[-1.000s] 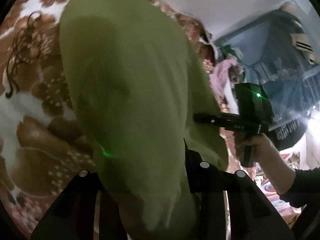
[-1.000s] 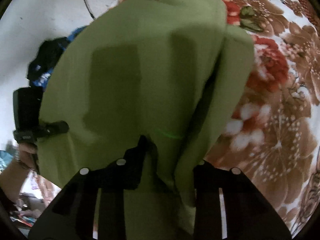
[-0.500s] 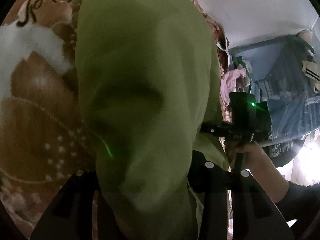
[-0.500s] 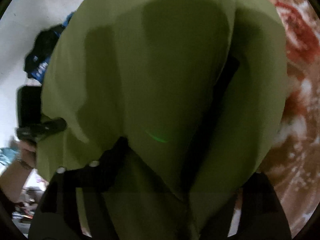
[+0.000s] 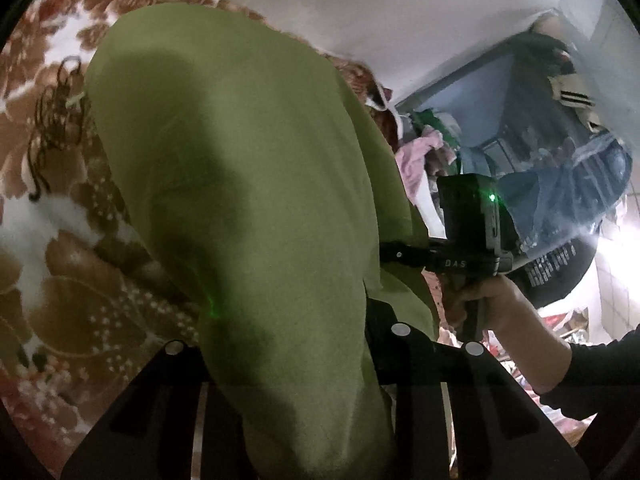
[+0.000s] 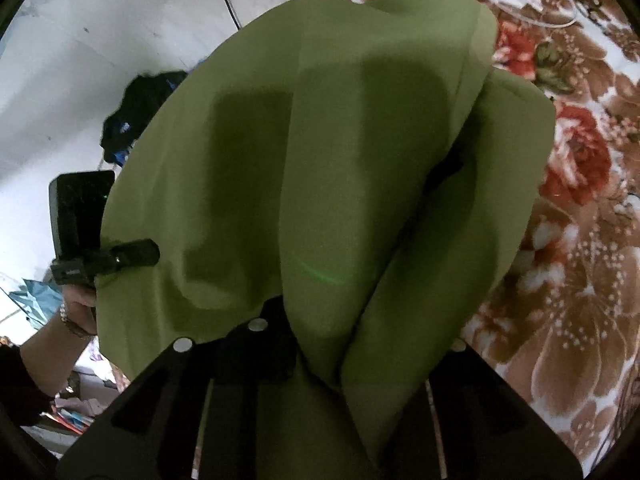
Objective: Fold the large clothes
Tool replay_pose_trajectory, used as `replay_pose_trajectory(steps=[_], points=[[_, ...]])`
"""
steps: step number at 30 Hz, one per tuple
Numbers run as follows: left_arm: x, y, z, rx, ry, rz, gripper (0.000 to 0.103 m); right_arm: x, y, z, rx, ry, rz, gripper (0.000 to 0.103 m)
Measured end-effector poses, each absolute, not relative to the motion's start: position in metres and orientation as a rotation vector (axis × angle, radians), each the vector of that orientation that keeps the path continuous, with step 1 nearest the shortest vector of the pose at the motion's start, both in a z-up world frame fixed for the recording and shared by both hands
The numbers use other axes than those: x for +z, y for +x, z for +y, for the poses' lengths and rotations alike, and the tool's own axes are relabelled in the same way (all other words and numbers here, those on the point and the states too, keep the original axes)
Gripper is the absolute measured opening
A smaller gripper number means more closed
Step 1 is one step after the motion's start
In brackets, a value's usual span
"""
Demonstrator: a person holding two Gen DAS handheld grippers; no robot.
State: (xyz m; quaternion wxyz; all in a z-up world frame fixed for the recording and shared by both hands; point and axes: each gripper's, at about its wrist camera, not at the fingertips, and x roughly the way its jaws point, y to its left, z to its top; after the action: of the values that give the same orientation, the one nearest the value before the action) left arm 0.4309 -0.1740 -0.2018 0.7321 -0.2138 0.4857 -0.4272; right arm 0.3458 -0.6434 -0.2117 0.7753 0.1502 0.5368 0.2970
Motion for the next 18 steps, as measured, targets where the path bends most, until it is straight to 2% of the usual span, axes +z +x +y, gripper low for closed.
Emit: replay_pose_trajectory(steps=[9, 13, 18], points=[[-0.125, 0.397, -0.212, -1.041, -0.401, 1.026, 0.026, -0.129, 0.284, -0.699, 0.589, 0.369, 1.081, 0.017], [-0.099, 0.369, -0.279, -1.142, -0.359, 1.052, 0.026, -0.103, 0.221, -0.769, 0.490, 0.411, 1.068, 0.017], [-0.092, 0.318, -0.378, -1.274, -0.300, 1.089, 0.026, -0.090, 0.135, -0.847, 0.370, 0.446, 1.065, 0.017]])
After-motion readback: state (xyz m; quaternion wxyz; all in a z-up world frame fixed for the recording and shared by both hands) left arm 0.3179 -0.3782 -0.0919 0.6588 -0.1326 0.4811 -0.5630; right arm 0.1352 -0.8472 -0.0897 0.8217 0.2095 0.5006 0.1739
